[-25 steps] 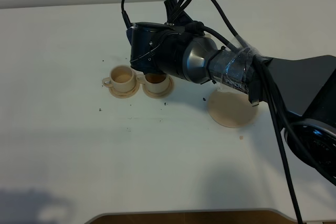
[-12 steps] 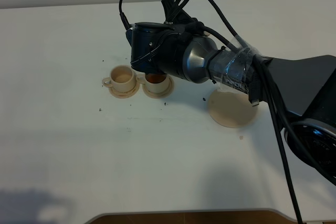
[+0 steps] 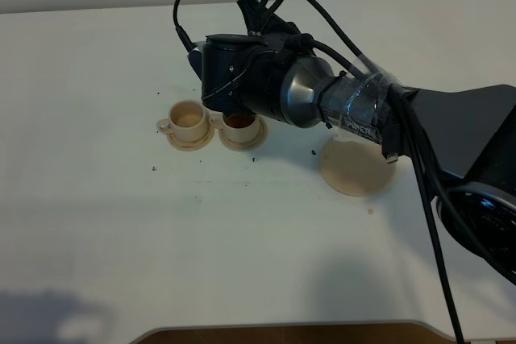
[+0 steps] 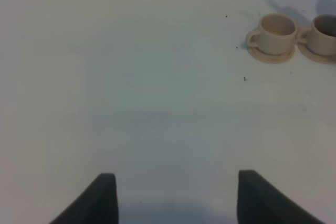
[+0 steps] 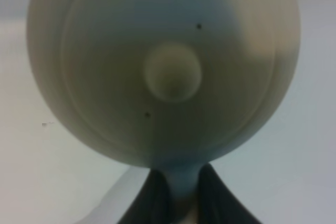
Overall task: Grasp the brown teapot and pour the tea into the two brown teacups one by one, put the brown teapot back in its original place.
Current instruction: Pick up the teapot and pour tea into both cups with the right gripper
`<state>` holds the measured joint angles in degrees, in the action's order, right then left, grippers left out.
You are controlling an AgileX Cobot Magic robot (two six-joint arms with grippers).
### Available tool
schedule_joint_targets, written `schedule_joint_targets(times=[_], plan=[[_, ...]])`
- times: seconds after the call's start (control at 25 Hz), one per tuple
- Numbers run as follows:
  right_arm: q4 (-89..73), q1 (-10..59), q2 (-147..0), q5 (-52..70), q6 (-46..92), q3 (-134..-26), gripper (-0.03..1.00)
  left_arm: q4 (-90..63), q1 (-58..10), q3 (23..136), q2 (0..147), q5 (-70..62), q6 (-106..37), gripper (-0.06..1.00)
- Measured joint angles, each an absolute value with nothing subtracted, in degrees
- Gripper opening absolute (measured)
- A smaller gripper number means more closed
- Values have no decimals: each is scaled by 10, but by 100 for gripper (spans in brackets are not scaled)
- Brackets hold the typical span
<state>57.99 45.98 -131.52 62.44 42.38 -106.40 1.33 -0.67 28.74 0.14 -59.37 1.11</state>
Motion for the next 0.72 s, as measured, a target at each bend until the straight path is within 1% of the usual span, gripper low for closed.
schedule_joint_targets(times=[0.72], plan=[[603,460,-1315,623,452,-1064,12,13,-7,287,1,-594,11,50]])
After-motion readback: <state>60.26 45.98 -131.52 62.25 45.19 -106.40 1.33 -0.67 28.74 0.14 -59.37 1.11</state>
